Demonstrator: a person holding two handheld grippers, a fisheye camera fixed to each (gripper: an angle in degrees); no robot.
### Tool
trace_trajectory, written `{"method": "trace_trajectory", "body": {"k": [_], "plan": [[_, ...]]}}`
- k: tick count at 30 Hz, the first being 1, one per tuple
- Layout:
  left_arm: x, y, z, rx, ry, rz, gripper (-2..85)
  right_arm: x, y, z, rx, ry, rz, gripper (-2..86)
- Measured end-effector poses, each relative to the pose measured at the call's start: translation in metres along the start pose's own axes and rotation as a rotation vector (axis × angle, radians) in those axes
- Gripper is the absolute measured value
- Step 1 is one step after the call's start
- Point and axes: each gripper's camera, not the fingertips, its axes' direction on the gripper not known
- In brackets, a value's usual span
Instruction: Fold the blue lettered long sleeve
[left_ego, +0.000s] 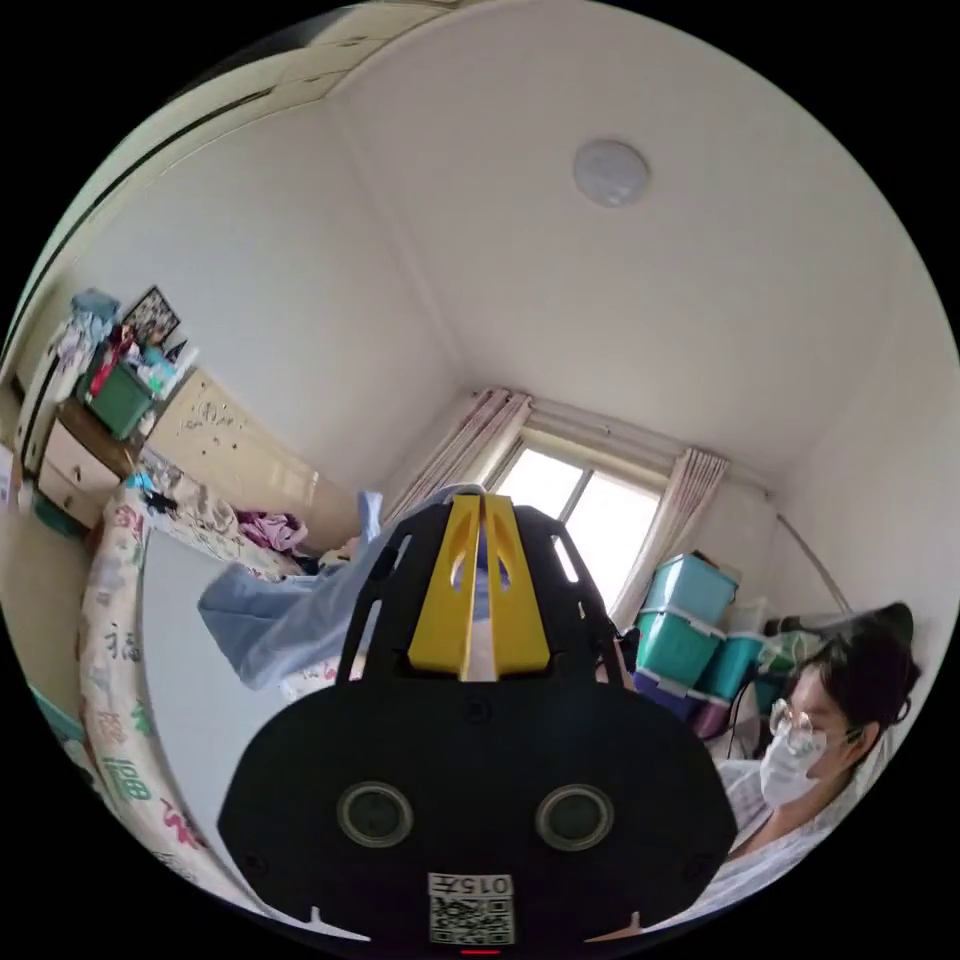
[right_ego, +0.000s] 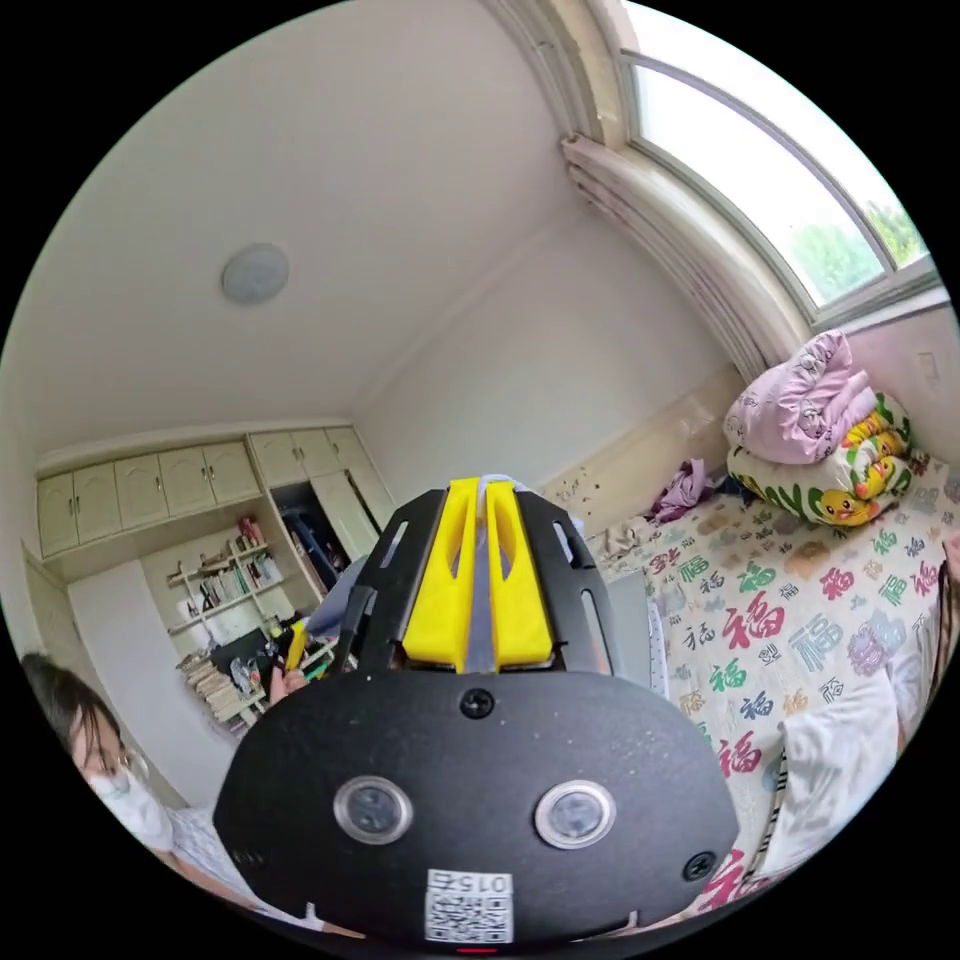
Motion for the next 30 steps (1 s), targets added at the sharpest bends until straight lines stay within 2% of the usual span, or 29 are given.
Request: {"method": "trace_trajectory", "body": {"k": [3,5,11,15,17,21,25,30], "plan": [[0.006,0.05,-0.042,-0.155,-0.179,0.036,-0.9,0.028,0.056,-0.006,-0.085,-0.09,0.065,0.3],[-0.032,0.127,-0.068,-0.283,-0.182,-0.074,-0.9,0.052,0.094,-0.019,-0.14,-0.094,0.106,0.3],[-0.114,0.364,-0.128,-0.474,-0.378,-0.482,-0.9,0.123,0.254,-0.042,-0.562,0.197,0.374,0.2],[-0.108,0.449,-0.123,-0.641,-0.483,-0.555,-0.8,0.129,0.303,-0.056,-0.795,0.357,0.489,0.3],[-0.091,0.475,-0.107,-0.766,-0.536,-0.511,-0.7,0.116,0.299,-0.059,-0.839,0.428,0.433,0.3],[-0.079,0.492,-0.095,-0.849,-0.61,-0.467,-0.6,0.099,0.263,-0.061,-0.84,0.465,0.41,0.4],[-0.084,0.514,-0.081,-0.946,-0.682,-0.452,-0.3,0.085,0.233,-0.04,-0.934,0.532,0.341,0.7],[-0.094,0.515,-0.093,-0.919,-0.713,-0.475,1.0,0.081,0.173,-0.037,-0.913,0.587,0.334,1.8]]}}
